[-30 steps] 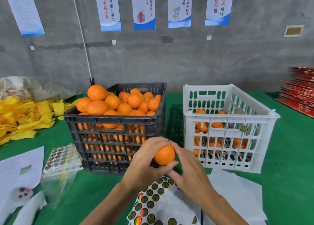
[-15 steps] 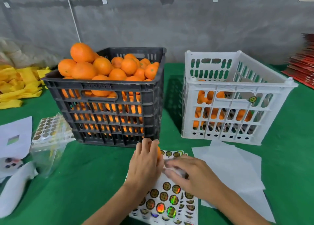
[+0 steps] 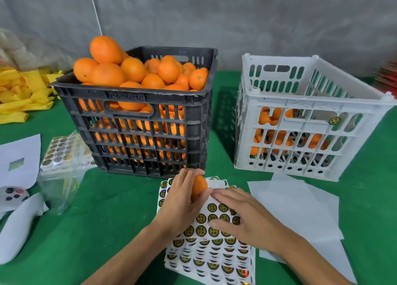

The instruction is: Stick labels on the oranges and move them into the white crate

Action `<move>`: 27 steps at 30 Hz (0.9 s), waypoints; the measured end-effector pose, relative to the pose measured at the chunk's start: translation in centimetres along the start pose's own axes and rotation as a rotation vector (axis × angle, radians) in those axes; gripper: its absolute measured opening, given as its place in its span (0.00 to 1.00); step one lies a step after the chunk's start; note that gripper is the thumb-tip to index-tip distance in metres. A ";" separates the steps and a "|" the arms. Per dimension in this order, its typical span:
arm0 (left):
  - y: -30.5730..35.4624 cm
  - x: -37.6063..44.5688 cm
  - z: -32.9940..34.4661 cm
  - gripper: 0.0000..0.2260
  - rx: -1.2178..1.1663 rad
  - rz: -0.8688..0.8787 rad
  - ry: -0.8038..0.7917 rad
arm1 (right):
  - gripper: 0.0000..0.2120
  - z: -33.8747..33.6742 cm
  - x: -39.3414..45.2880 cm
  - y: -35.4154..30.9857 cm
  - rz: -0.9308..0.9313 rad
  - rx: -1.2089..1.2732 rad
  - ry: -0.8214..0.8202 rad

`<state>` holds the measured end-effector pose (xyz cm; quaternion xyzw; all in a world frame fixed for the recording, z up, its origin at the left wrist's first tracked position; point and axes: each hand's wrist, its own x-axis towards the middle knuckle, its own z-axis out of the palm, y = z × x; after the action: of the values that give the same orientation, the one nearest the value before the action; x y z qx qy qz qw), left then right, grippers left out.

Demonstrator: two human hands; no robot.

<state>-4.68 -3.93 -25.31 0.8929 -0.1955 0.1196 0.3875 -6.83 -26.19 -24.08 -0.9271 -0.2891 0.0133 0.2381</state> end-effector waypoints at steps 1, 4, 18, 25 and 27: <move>-0.1 -0.1 0.1 0.22 -0.022 -0.004 0.009 | 0.35 0.1 0.2 -0.2 0.003 -0.018 -0.004; -0.6 -0.3 0.3 0.21 -0.082 -0.033 0.030 | 0.34 0.3 0.6 -0.3 0.003 -0.072 -0.007; -0.3 -0.3 0.2 0.21 -0.105 -0.027 0.000 | 0.07 1.1 1.0 -2.2 0.089 0.266 0.272; -0.1 -0.1 0.0 0.22 -0.043 -0.001 -0.004 | 0.08 1.0 1.3 -2.2 0.304 0.663 0.315; -0.1 0.0 -0.1 0.23 -0.013 0.014 -0.011 | 0.07 0.9 1.4 -2.1 0.334 0.711 0.549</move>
<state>-4.64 -3.82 -25.32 0.8896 -0.2048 0.1160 0.3914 -6.91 -23.51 -23.81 -0.7913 -0.0401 -0.0959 0.6025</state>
